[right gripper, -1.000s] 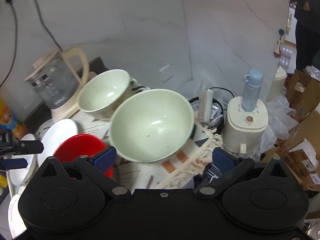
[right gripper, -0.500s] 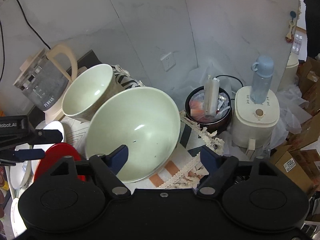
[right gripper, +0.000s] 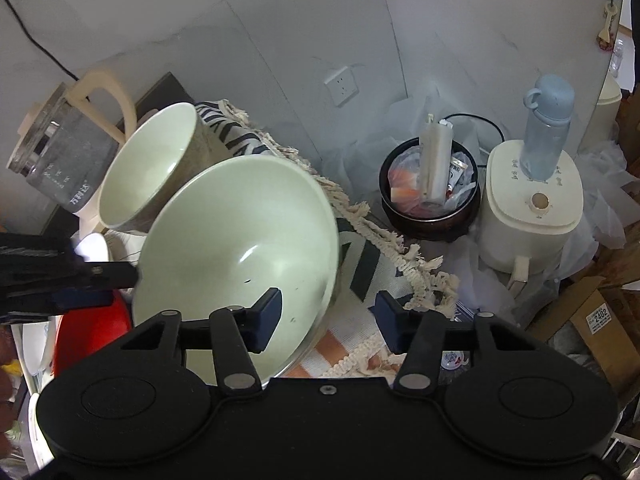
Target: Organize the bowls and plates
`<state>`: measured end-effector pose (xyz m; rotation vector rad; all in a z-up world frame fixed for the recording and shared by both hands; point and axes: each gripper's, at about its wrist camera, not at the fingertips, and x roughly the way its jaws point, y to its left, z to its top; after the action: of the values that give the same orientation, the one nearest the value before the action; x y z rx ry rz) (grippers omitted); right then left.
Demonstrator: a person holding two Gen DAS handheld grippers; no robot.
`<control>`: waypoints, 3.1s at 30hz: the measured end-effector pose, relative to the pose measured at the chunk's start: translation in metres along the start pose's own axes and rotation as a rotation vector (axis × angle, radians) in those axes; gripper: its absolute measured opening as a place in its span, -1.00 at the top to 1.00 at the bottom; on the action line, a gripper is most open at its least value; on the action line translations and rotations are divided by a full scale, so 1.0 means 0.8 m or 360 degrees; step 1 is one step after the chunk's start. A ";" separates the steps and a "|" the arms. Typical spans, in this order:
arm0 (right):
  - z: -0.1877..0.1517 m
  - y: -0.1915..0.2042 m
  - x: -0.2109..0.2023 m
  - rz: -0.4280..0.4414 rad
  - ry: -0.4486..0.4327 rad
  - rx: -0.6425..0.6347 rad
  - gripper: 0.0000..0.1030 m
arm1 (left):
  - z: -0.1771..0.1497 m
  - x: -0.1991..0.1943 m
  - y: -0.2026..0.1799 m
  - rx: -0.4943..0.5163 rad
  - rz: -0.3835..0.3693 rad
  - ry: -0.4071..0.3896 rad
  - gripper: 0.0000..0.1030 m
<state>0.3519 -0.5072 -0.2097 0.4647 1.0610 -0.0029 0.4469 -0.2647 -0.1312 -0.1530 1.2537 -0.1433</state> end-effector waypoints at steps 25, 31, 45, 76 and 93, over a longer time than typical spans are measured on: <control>0.012 -0.001 0.019 0.0084 0.0067 -0.0022 0.69 | 0.011 0.056 -0.038 0.0165 0.0039 0.0063 0.65; 0.010 -0.001 0.015 0.0068 0.0041 -0.0018 0.70 | 0.012 0.056 -0.031 0.0097 -0.0025 0.0086 0.75; 0.017 0.013 -0.015 0.0065 -0.0117 -0.0052 0.70 | 0.004 0.018 -0.015 0.0016 -0.0139 0.0009 0.75; -0.006 0.148 -0.059 0.0242 -0.0243 -0.0322 0.70 | -0.040 -0.100 0.128 -0.0298 -0.0179 -0.0214 0.74; -0.042 0.168 -0.035 0.0169 -0.0132 -0.0315 0.71 | -0.076 -0.069 0.177 -0.0424 -0.0194 -0.0018 0.79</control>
<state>0.3398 -0.3798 -0.1508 0.3383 0.9437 0.1742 0.3755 -0.1178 -0.1259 -0.4605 1.2488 -0.0799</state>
